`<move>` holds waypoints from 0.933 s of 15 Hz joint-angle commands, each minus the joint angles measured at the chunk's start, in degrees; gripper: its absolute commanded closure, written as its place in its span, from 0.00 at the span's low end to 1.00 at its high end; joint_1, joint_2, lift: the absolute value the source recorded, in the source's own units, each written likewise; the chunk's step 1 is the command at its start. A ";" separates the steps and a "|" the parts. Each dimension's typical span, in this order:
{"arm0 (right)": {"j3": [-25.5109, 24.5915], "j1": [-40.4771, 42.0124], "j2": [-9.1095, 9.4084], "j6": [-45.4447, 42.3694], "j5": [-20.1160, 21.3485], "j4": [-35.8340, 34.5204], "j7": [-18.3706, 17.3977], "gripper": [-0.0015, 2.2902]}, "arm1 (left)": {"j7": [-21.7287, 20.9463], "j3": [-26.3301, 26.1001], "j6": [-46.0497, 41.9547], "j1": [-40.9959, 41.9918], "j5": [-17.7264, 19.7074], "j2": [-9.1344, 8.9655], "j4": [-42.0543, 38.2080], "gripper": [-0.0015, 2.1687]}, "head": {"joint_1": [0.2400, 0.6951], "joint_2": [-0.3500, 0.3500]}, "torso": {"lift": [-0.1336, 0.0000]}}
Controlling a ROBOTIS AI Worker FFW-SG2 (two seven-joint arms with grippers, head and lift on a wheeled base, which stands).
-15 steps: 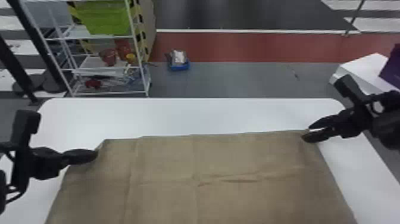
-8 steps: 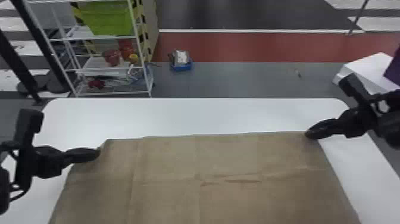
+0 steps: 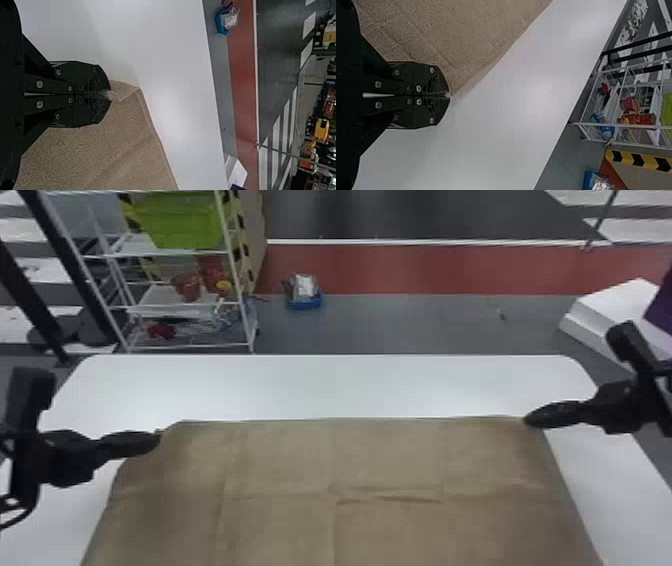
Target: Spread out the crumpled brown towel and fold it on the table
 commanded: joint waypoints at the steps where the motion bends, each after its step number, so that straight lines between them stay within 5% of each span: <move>1: -4.29 3.74 -1.99 -3.59 -3.49 -3.42 0.72 0.79 | -0.17 1.11 -0.01 0.31 0.70 -0.44 -1.02 0.78 | 1.00 0.52 | 0.07; 14: -20.20 19.56 -3.84 -10.09 -18.35 -22.14 0.72 0.79 | -1.31 6.56 -1.06 2.69 5.36 -1.67 -6.03 0.78 | 1.00 0.42 | 0.07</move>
